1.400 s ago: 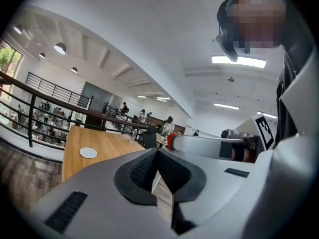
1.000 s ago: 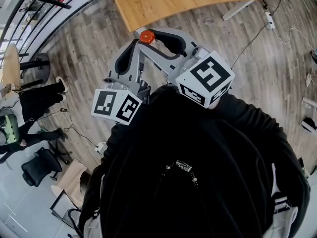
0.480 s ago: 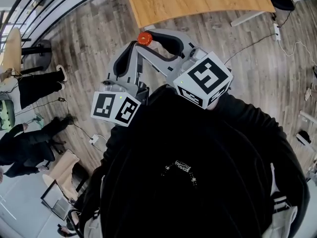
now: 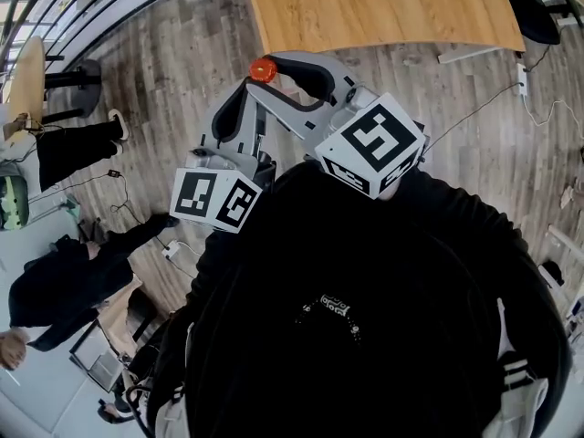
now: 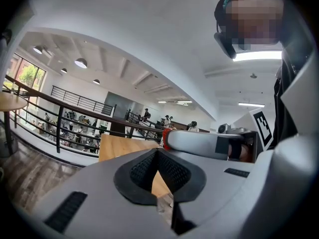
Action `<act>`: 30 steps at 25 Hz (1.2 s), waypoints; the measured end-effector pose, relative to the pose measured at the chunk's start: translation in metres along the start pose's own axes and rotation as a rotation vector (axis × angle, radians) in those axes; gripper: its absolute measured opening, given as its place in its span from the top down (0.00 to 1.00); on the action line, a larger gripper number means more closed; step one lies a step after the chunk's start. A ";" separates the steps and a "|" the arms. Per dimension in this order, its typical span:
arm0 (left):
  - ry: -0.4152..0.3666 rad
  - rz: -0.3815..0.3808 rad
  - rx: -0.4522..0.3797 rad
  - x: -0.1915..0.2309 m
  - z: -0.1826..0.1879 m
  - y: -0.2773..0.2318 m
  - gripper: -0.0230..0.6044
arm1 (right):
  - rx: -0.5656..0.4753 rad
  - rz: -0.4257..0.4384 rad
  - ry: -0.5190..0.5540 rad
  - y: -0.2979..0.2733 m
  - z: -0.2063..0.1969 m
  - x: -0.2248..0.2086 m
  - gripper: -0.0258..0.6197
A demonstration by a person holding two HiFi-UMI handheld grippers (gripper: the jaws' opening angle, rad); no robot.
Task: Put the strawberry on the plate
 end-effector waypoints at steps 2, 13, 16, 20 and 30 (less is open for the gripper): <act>0.002 0.002 0.003 0.005 0.005 -0.012 0.97 | 0.006 0.005 0.001 -0.006 0.005 -0.012 0.74; 0.011 0.050 -0.005 0.032 0.043 -0.082 0.97 | 0.008 0.072 0.038 -0.035 0.048 -0.090 0.74; 0.013 0.076 -0.020 0.035 0.057 -0.097 0.97 | 0.012 0.107 0.048 -0.042 0.059 -0.102 0.74; 0.015 0.107 -0.016 0.040 0.065 -0.113 0.97 | 0.013 0.155 0.062 -0.049 0.069 -0.119 0.74; -0.003 0.132 -0.018 0.040 0.089 -0.167 0.97 | 0.001 0.183 0.018 -0.052 0.087 -0.179 0.74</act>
Point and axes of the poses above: the fingertips, and each gripper's own axes: y backward along the fingers, x to its left, z out of its top, the point moved 6 cm from there along y, backward along the fingers, and after that the axes turned 9 degrees about x, right-handed, at the moved point
